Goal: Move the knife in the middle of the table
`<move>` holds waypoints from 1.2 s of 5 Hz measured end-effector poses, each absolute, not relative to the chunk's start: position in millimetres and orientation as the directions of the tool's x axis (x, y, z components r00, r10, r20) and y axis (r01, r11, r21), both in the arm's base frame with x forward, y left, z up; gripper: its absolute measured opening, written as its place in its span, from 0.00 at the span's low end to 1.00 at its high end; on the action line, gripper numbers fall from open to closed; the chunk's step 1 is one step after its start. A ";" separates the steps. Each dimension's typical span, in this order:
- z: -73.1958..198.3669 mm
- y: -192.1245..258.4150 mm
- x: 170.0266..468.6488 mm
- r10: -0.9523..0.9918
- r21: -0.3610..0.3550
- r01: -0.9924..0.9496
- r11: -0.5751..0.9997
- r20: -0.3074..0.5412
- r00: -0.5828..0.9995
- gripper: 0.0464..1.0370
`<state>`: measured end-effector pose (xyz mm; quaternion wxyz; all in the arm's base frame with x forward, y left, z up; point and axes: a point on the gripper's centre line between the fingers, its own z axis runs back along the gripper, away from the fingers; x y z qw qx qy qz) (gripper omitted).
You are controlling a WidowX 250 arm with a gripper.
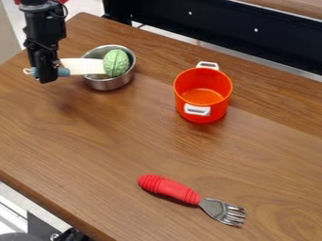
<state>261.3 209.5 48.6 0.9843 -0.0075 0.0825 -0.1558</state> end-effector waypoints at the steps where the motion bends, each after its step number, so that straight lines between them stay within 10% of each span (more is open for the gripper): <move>1: 54.7 210.7 255.6 -0.306 -0.076 0.297 0.952 -0.178 0.935 0.19; 6: 91.0 228.6 202.4 -0.308 -0.107 0.296 0.949 -0.119 0.944 0.19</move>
